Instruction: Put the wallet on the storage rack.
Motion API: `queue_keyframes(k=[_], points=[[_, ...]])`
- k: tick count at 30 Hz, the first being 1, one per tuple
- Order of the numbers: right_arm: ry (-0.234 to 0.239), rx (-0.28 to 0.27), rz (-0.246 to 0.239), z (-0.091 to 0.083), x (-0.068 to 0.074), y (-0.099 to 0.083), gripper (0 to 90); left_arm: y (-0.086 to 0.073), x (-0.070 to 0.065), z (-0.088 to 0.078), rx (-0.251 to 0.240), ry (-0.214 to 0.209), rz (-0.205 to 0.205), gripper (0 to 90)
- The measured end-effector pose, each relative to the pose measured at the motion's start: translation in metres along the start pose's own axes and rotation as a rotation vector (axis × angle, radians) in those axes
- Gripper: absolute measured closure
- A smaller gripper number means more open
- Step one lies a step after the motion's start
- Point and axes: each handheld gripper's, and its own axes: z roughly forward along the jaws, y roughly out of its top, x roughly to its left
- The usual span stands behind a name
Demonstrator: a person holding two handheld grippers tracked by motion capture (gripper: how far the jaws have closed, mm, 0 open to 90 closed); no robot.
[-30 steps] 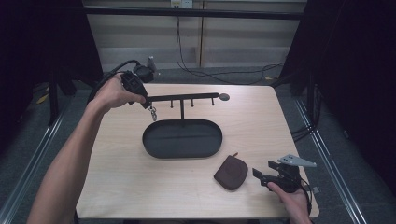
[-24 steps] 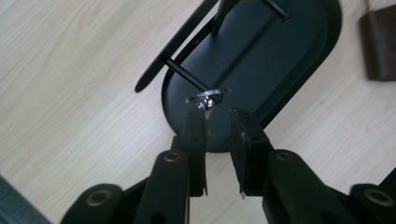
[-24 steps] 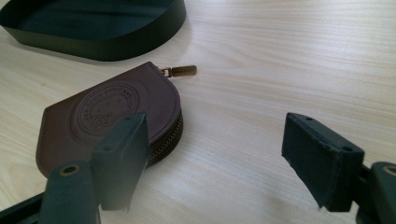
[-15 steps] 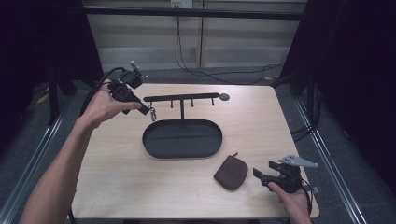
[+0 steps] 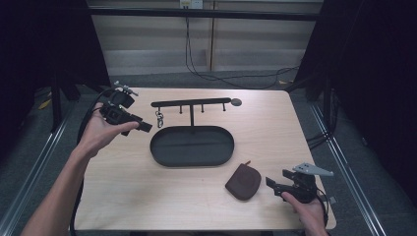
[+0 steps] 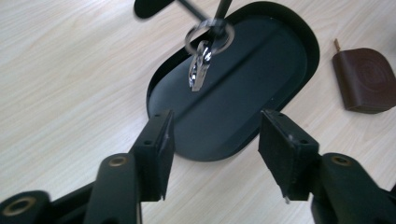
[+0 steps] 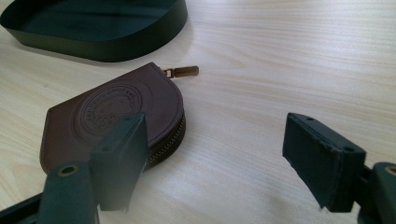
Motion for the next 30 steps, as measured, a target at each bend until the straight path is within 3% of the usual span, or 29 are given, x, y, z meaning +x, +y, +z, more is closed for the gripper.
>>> queue_keyframes(k=[4, 5, 8, 10, 14, 16, 17, 19, 20, 22, 24, 25, 26, 28, 29, 30], points=[[0.000, 0.001, -0.004, 0.000, 0.000, 0.000, 22.4, -0.017, 0.003, 0.004, -0.026, 0.008, -0.025, 39.2], [-0.001, 0.002, -0.001, 0.000, 0.000, 0.000, 22.5, -0.025, 0.003, 0.006, -0.067, 0.011, -0.047, 36.0], [0.000, 0.006, 0.006, 0.000, 0.000, 0.000, 22.6, -0.032, 0.004, 0.008, -0.073, 0.020, -0.055, 34.4], [0.000, 0.009, 0.010, 0.001, -0.001, 0.000, 22.5, -0.043, 0.004, 0.009, -0.136, 0.013, -0.087, 30.7], [0.002, 0.013, 0.013, 0.002, 0.000, 0.001, 22.7, -0.053, 0.002, 0.011, -0.141, 0.008, -0.084, 23.8], [0.011, 0.014, 0.013, 0.002, 0.001, 0.001, 22.6, -0.062, -0.001, 0.011, -0.188, -0.008, -0.106, 21.2], [0.013, 0.015, 0.015, 0.001, 0.001, 0.001, 22.6, -0.071, -0.003, 0.013, -0.218, -0.011, -0.098, 17.5], [0.020, 0.019, 0.021, 0.001, 0.001, 0.000, 22.5, -0.075, -0.003, 0.016, -0.226, -0.010, -0.098, 15.2], [0.025, 0.024, 0.027, 0.001, 0.000, 0.000, 21.5, -0.082, -0.004, 0.021, -0.244, 0.002, -0.119, 17.5], [0.025, 0.022, 0.028, 0.001, 0.000, 0.000, 21.5, -0.086, -0.005, 0.024, -0.255, -0.008, -0.139, 17.3], [0.029, 0.016, 0.026, 0.000, 0.000, 0.000, 21.5, -0.094, -0.008, 0.032, -0.237, -0.003, -0.147, 16.7], [0.036, 0.021, 0.027, 0.000, 0.000, 0.001, 21.4, -0.103, -0.014, 0.038, -0.231, 0.025, -0.135, 16.7], [0.042, 0.025, 0.028, 0.001, 0.000, 0.001, 21.4, -0.103, -0.014, 0.038, -0.231, 0.025, -0.135, 16.7], [0.047, 0.033, 0.032, 0.001, 0.000, 0.001, 21.3, -0.113, -0.019, 0.042, -0.219, -0.008, -0.125, 16.8], [0.065, 0.051, 0.041, 0.001, 0.001, 0.002, 20.7, -0.125, -0.027, 0.043, -0.222, -0.042, -0.132, 17.6], [0.081, 0.054, 0.045, 0.000, 0.001, 0.003, 20.6, -0.130, -0.033, 0.044, -0.221, -0.030, -0.121, 19.0]])
